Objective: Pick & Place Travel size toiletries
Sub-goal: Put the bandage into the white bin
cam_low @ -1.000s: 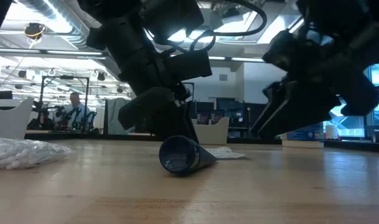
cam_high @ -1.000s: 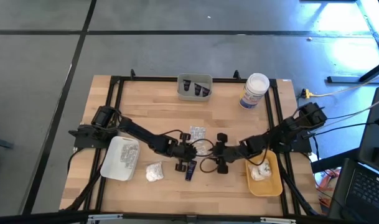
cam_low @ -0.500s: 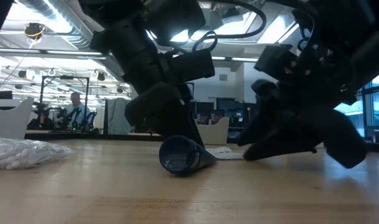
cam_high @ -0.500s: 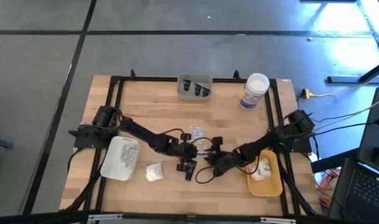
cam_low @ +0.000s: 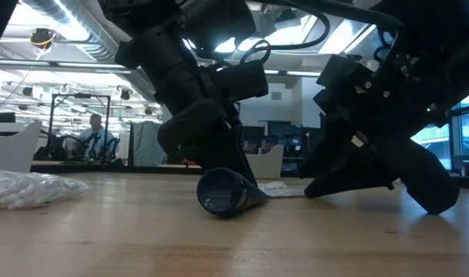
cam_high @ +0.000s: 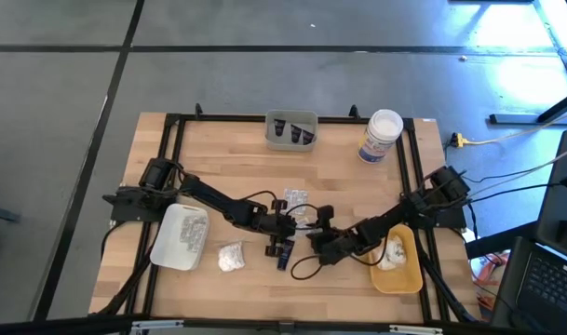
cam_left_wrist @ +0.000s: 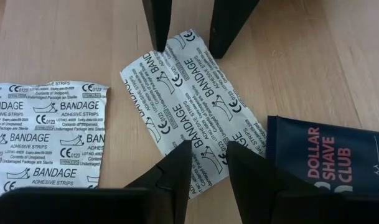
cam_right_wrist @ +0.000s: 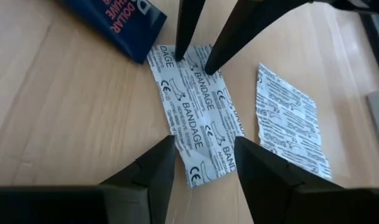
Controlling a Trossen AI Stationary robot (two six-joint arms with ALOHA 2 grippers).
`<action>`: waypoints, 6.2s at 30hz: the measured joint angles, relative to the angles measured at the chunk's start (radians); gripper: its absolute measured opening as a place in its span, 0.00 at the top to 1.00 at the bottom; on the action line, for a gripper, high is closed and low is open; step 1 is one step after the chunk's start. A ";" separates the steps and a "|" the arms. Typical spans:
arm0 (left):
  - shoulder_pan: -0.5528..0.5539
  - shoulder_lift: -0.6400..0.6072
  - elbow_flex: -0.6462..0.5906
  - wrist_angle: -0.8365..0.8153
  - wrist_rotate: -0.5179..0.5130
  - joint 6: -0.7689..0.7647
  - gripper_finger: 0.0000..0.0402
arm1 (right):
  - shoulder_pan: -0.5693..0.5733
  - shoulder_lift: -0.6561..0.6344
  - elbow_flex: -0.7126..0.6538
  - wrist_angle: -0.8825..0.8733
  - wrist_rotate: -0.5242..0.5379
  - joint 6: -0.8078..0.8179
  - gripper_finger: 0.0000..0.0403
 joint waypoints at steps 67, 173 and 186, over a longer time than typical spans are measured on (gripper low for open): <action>-0.002 0.000 0.000 0.009 0.054 -0.025 0.75 | -0.028 0.005 0.118 -0.258 -0.052 -0.037 1.00; -0.195 -0.121 0.002 0.115 -0.367 0.484 0.37 | 0.059 -0.151 0.179 -0.416 -0.124 0.053 1.00; -0.239 -0.121 0.002 0.135 -0.501 0.648 0.47 | 0.059 -0.230 0.180 -0.367 -0.120 0.050 1.00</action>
